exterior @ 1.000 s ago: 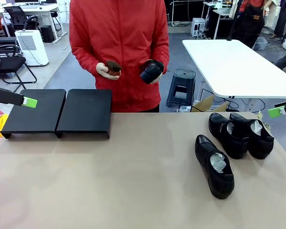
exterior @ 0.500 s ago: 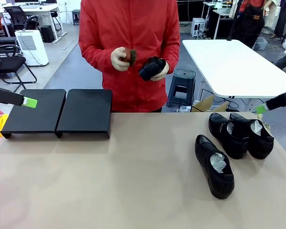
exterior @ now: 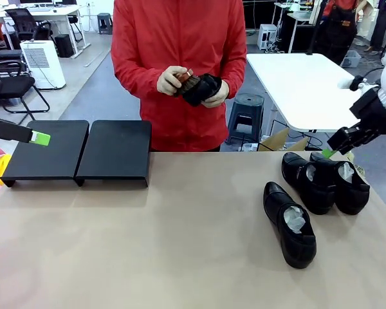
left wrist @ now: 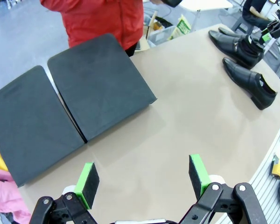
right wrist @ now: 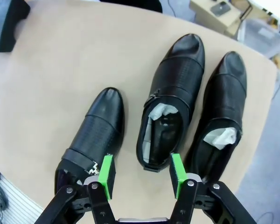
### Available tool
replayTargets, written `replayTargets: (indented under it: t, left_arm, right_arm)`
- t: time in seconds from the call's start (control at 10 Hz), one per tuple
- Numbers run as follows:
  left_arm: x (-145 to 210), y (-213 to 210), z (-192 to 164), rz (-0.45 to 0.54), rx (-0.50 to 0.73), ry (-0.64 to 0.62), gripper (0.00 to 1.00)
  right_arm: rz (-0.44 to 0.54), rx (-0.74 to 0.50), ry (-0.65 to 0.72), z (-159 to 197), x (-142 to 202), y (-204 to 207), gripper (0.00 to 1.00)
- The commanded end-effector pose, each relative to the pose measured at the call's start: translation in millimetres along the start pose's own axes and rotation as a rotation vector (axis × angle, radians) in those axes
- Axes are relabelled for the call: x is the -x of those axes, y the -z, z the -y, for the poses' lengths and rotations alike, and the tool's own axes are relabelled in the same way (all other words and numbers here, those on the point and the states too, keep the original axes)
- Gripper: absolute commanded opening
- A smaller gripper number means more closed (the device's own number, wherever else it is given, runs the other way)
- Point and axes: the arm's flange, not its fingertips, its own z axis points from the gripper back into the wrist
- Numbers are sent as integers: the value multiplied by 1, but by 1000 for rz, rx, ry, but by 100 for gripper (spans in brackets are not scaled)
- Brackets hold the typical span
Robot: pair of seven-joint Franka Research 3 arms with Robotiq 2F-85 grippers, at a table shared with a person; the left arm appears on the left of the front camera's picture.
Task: Organize the shoes by placing them on the stand.
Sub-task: Pick up one Shoe and place it in the middle of the table.
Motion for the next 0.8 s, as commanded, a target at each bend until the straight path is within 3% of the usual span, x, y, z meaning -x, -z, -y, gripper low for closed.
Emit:
replayTargets:
  t: [0.0,0.2,0.3,0.4,0.7]
  left_arm:
    - [1,0,-2,4,13,10,100]
    - [1,0,-2,4,13,10,100]
    - [1,0,-2,4,13,10,100]
    - [1,0,-2,4,13,10,100]
    - [1,0,-2,4,13,10,100]
  right_arm:
    - [41,-8,-27,-4,11,-15,63]
    - [16,1,-4,-2,2,-8,63]
    - [-88,-32,33,-7,-2,-4,63]
    - [-137,25,88,-4,-8,3,63]
    - [-225,63,118,9,-30,26,63]
